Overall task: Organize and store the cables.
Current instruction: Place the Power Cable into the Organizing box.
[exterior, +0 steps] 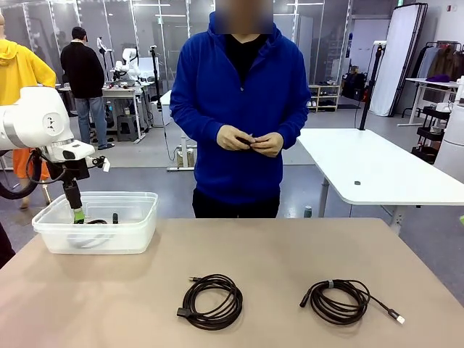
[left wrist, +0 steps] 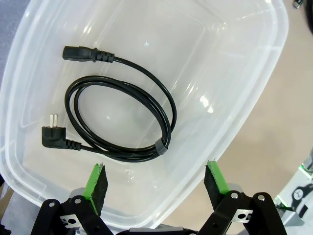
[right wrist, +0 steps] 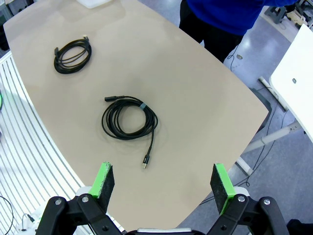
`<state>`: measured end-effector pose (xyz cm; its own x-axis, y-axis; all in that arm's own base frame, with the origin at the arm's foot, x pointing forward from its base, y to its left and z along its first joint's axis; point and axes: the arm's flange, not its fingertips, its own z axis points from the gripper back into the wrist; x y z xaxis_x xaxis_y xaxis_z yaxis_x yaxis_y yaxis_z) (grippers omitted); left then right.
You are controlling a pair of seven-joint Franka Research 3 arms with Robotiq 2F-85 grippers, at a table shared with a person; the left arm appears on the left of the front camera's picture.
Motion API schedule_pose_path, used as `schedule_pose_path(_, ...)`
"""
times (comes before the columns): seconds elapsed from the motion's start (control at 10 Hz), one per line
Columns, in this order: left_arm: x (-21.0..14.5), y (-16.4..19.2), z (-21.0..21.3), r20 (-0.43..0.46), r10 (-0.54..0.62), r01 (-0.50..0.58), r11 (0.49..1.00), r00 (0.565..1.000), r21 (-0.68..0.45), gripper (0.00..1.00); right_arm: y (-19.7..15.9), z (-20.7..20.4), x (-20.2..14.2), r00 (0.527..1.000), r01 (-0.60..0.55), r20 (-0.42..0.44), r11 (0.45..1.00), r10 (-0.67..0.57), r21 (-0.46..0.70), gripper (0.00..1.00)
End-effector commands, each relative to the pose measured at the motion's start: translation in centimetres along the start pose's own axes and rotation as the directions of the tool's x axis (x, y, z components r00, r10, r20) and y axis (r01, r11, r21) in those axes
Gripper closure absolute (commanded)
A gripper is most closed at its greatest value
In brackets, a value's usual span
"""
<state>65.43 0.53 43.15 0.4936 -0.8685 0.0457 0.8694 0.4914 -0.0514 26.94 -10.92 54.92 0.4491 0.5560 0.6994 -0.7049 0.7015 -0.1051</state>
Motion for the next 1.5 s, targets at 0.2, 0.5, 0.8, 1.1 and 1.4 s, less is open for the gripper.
schedule_pose_path(0.2, -4.1, -3.7, 6.0, 0.187, 0.159, -0.149, 0.987, 0.969, -0.067, 0.00, 0.0, 0.1, -0.2, 1.000, -0.016, 0.002, 1.000, 0.016, 0.004, 0.00)
schedule_pose_path(0.5, -6.9, -6.5, 9.1, 0.281, 0.186, -0.169, 0.982, 0.942, -0.084, 0.00, 0.0, 0.1, -0.2, 1.000, -0.016, 0.002, 1.000, 0.016, 0.004, 0.00)
schedule_pose_path(0.8, -10.6, -9.2, 12.3, 0.448, 0.201, -0.165, 0.979, 0.871, -0.118, 0.00, 0.0, 0.1, -0.2, 1.000, -0.016, 0.002, 1.000, 0.016, 0.004, 0.00)
schedule_pose_path(1.1, -18.1, -13.6, 13.1, 0.587, 0.209, -0.196, 0.977, 0.782, -0.087, 0.00, 0.0, 0.1, -0.2, 1.000, -0.016, 0.002, 1.000, 0.016, 0.004, 0.00)
schedule_pose_path(1.4, -23.1, -14.7, 11.0, 0.680, 0.226, -0.262, 0.964, 0.697, -0.051, 0.00, 0.0, 0.1, -0.2, 1.000, -0.016, 0.002, 1.000, 0.016, 0.004, 0.00)
